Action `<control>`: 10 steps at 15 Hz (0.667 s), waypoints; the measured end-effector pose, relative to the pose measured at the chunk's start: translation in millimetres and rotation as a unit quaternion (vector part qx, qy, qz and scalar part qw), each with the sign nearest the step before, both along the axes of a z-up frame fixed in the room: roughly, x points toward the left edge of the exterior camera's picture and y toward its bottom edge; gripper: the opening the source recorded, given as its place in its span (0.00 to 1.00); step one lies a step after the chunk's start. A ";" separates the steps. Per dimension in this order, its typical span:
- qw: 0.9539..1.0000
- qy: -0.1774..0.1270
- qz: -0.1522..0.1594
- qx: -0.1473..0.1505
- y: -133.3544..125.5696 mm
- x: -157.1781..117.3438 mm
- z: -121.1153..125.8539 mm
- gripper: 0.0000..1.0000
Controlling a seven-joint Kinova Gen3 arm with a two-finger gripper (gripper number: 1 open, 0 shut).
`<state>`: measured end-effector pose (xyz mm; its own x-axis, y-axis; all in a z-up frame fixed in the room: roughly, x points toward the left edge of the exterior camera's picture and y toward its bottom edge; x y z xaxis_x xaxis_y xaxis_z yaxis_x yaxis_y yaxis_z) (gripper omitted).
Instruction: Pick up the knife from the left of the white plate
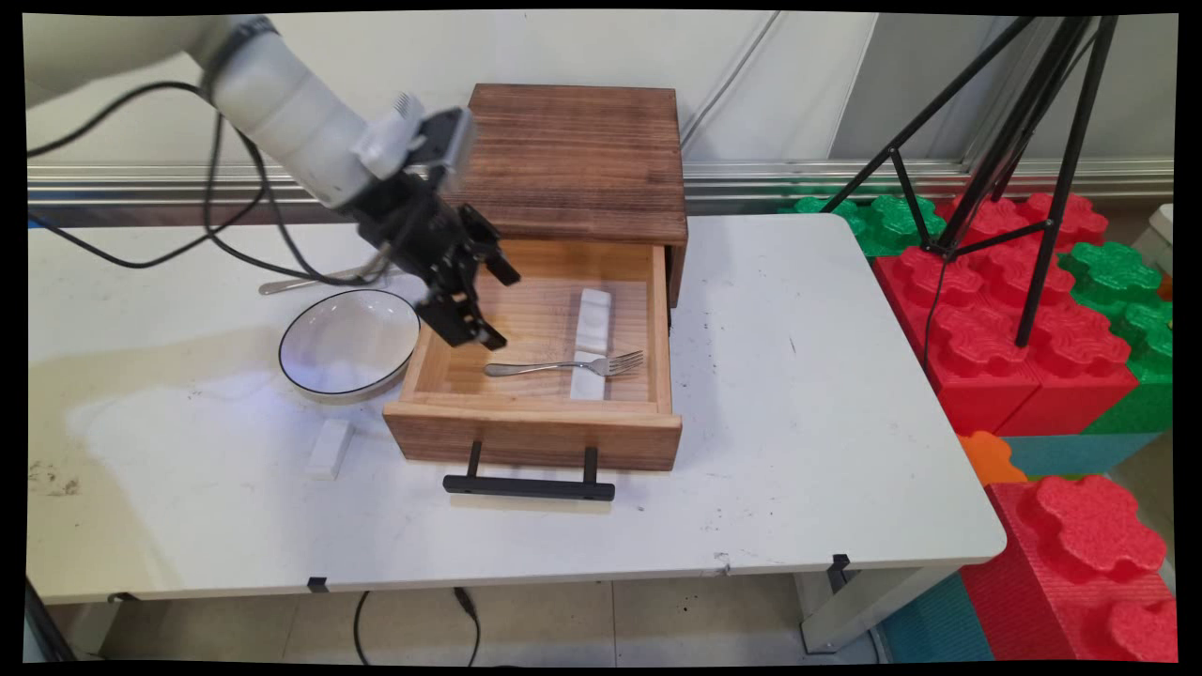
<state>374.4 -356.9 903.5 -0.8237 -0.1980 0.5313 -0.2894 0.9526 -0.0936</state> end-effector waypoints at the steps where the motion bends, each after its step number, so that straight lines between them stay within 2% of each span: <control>1: 1.000 0.003 0.000 0.002 3.8 7.9 7.7 1.00; 6: 1.000 0.015 -0.005 0.016 24.2 49.5 41.0 1.00; 10: 1.000 0.014 -0.006 0.027 36.7 79.1 57.7 1.00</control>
<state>453.5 -320.2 961.2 -0.8111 -0.2172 0.5431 -0.2796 0.9595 -0.0337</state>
